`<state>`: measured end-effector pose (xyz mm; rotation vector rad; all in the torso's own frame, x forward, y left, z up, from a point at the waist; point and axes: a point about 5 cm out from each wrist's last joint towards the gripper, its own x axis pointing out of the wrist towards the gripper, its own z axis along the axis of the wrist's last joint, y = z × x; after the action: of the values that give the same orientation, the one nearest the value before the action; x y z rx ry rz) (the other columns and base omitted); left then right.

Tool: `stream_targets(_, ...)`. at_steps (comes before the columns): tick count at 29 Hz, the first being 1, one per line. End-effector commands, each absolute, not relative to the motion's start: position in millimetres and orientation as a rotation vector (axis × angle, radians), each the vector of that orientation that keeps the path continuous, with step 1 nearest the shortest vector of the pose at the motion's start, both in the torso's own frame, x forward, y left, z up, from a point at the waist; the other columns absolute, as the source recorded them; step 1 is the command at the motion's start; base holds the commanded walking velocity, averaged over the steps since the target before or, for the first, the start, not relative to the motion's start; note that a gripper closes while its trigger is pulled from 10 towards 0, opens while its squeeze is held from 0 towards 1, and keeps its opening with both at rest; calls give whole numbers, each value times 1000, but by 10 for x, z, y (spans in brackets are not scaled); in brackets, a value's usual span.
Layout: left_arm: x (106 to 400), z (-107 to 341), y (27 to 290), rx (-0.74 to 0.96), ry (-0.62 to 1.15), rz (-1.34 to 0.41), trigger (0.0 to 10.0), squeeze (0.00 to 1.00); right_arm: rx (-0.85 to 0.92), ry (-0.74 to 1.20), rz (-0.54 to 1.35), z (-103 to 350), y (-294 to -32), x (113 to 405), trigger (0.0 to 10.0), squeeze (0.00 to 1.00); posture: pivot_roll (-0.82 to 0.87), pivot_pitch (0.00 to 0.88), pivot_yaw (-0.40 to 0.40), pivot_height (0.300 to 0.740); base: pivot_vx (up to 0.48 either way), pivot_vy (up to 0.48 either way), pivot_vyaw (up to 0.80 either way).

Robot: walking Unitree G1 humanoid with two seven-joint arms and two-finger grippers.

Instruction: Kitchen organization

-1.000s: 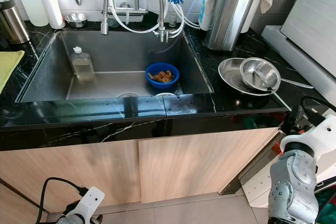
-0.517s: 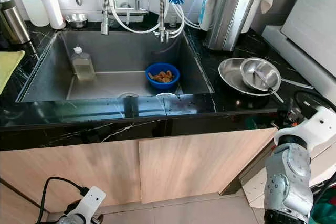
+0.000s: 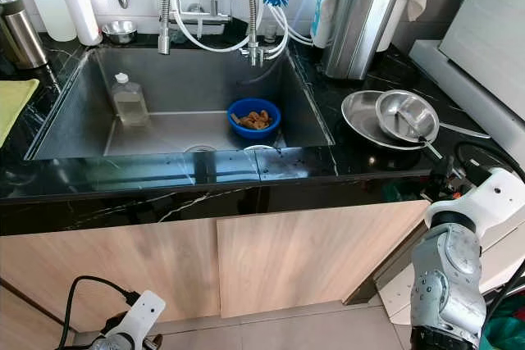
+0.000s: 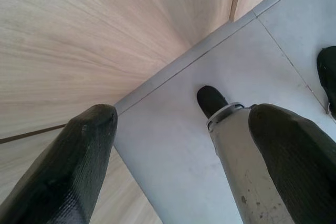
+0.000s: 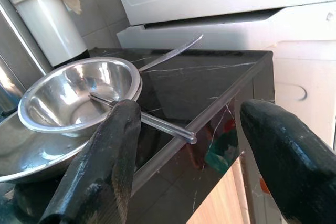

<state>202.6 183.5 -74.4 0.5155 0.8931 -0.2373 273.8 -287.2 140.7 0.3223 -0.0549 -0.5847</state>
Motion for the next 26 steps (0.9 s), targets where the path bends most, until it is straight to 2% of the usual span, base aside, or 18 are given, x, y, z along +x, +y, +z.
stream_targets(1, 2049, -734, 1811, 525, 886, -244, 10000, 0, 328, -63, -604, 1436, -2933, 2743, 10000, 0, 121, 44, -99, 740, 0, 0, 0)
stream_targets(14, 2034, -741, 1823, 526, 890, -241, 10000, 0, 353, -43, -580, 1418, -2886, 2833, 10000, 0, 124, 46, -100, 740, 0, 0, 0)
stream_targets(15, 2033, -741, 1823, 526, 890, -240, 10000, 0, 354, -45, -579, 1421, -2886, 2837, 2863, 0, 124, 47, -100, 740, 0, 0, 0)
stream_targets(16, 2033, -742, 1823, 527, 890, -240, 10000, 0, 354, -46, -579, 1423, -2886, 2839, 2863, 0, 124, 47, -100, 740, 0, 0, 0)
stream_targets(17, 2031, -743, 1824, 527, 891, -239, 10000, 0, 356, -47, -580, 1425, -2887, 2843, 863, 0, 124, 47, -100, 740, 0, 0, 0)
stream_targets(20, 2030, -743, 1824, 527, 891, -239, 10000, 0, 357, -49, -580, 1429, -2890, 2845, 902, 0, 124, 46, -101, 740, 0, 0, 0)
stream_targets(21, 2030, -743, 1824, 527, 891, -239, 10000, 0, 357, -49, -580, 1429, -2891, 2846, 1176, 0, 124, 47, -100, 740, 0, 0, 0)
stream_targets(23, 2028, -744, 1823, 527, 892, -239, 10000, 0, 356, -49, -581, 1429, -2894, 2846, 2824, 0, 124, 46, -100, 740, 0, 0, 0)
stream_targets(26, 2025, -747, 1819, 527, 893, -239, 10000, 0, 357, -47, -583, 1426, -2894, 2847, 3059, 0, 123, 46, -100, 740, 0, 0, 0)
